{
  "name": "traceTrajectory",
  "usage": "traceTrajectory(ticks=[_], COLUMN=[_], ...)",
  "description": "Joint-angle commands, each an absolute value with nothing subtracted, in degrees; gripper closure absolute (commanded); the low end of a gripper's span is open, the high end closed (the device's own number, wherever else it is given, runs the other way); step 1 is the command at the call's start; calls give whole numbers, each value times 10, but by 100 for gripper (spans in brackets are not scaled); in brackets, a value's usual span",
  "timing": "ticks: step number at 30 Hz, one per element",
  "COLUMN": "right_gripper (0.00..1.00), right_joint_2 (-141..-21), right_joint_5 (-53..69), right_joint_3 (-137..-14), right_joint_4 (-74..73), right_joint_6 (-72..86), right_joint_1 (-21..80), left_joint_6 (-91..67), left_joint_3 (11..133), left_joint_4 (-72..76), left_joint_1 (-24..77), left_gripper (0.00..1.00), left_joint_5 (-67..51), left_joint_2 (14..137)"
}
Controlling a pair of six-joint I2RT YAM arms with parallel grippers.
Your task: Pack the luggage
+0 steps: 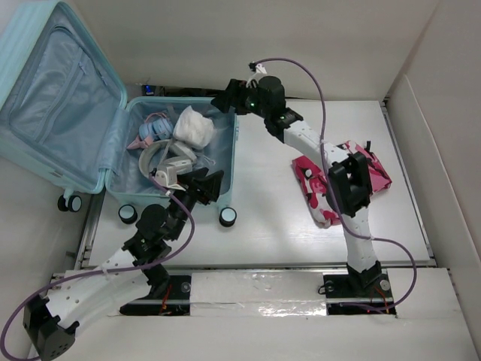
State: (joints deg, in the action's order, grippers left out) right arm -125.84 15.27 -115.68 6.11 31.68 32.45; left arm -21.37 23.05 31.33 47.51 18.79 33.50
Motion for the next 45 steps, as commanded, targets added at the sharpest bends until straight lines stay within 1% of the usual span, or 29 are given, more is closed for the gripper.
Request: traceTrajectory(ticks=[1,3,5,6,7,9,10,11,12,13,14,15,16,17,18,19,20,21,22,24,25,28,30,31,34,38,42,44,45], right_gripper=[9,9,14,16,30,57,79,86,94,95,96,96,96,96,96,95,94,90,81,67,53,40,36,33,31,31,30,30,30], right_joint_2=[-1209,-1174,-1110,-1082,-1024,-962,-932,-876,-849,-822,-796,-741,-712,-685,-632,-608,-584,-537,-513,-469,-432,-395,-379,-377,-375,-366,-367,-361,-361], right_joint_5=[162,154,144,141,129,111,91,85,79,74,69,66,62,58,61,64,69,71,66,55,49,54,68,76,105,146,145,142,137], right_joint_3=[-1148,-1088,-1027,-985,-891,-796,-705,-661,-620,-581,-512,-481,-453,-404,-383,-370,-360,-352,-350,-345,-346,-358,-366,-371,-387,-369,-373,-373,-373], right_joint_4=[89,96,108,142,164,210,222,233,249,255,257,252,245,235,230,220,207,169,150,112,99,57,35,26,2,36,32,29,28], right_joint_6=[334,317,298,294,293,293,294,294,297,300,300,300,300,300,300,292,287,281,278,271,264,247,238,230,225,229,229,225,225], right_joint_1=[292,285,276,266,258,232,221,207,180,163,148,131,98,82,67,53,28,19,13,3,3,-10,-10,-10,-10,0,20,25,33], left_joint_6=[-215,-214,-213,-213,-213,-212,-210,-208,-209,-209,-208,-200,-193,-186,-178,-176,-182,-192,-216,-238,-249,-298,-343,-351,-386,-414,-423,-426,-428], left_joint_3=[229,234,249,253,261,271,289,298,312,318,325,336,367,387,410,455,474,490,519,551,585,647,671,689,705,752,787,840,840], left_joint_4=[321,321,312,312,318,323,316,311,310,315,320,323,312,302,291,268,264,261,264,258,240,212,180,176,191,173,164,130,121], left_joint_1=[474,474,474,474,474,474,469,468,475,481,500,516,535,583,605,621,630,630,630,630,630,625,625,625,625,619,619,619,619], left_gripper=[45,45,45,45,45,45,45,46,47,58,69,78,92,95,96,96,95,92,78,63,49,29,27,22,16,16,16,17,17], left_joint_5=[211,209,201,186,178,156,149,137,122,115,112,118,131,151,198,213,212,181,159,115,108,119,123,117,87,68,121,134,139], left_joint_2=[334,348,380,392,419,450,482,500,516,550,568,589,632,657,682,735,761,785,831,876,922,999,1028,1053,1096,1158,1204,1238,1249])
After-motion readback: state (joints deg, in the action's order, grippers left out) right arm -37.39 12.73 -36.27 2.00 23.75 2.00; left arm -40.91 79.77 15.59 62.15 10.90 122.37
